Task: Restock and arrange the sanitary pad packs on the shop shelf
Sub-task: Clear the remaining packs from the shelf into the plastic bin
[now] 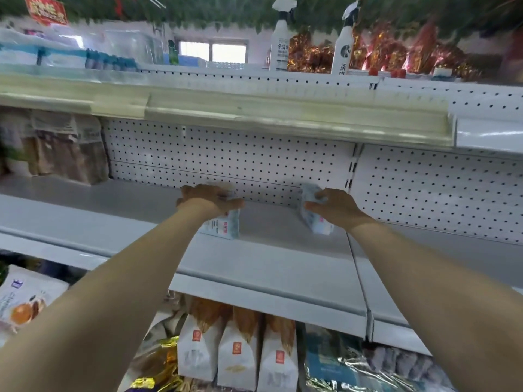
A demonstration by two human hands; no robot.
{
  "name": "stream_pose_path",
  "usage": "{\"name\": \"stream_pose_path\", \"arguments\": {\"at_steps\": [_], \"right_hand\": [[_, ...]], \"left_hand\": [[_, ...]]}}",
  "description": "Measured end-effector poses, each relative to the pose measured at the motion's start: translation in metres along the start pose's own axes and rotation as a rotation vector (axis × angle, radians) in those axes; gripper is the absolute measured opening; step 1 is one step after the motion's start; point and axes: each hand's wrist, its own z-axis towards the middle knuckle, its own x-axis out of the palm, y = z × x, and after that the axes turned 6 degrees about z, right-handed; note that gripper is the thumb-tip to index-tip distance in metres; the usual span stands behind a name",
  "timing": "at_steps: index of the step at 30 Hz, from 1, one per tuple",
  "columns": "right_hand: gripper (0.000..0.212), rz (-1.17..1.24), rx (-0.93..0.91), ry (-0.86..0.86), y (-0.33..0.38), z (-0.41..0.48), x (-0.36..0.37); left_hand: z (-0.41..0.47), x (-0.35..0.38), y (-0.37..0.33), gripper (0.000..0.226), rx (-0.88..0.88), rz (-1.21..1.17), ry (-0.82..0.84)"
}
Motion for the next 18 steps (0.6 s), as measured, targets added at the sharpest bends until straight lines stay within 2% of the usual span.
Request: {"name": "stream_pose_path", "arguments": {"at_steps": [2,3,6,7,10,14,18], "right_hand": [[0.057,-0.031,0.028,-0.043,-0.001,0.003,0.007],[0.057,-0.025,0.041,-0.066,-0.002,0.005,0.010],[0.056,0.013,0.091,-0.100,-0.004,0.011,0.016],[0.057,0.035,0.113,-0.100,-0.004,0.012,0.018],[0.054,0.077,0.138,-0.108,-0.004,0.016,0.026],[0.046,0.015,0.106,-0.153,-0.005,0.012,0.032],[0.046,-0.007,0.120,-0.150,-0.005,0.000,0.028]], "left_hand": [[0.006,0.000,0.006,0.123,0.049,0.032,0.027],[0.003,-0.003,0.007,0.119,0.080,0.039,0.046],[-0.002,-0.008,0.008,0.085,0.132,0.074,0.051],[-0.003,-0.008,0.007,0.082,0.149,0.105,0.036],[-0.002,-0.005,0.008,0.083,0.188,0.079,0.017],[-0.004,-0.003,0.005,0.075,0.195,-0.031,-0.010],[-0.012,-0.001,0.000,0.080,0.186,0.033,0.002]]}}
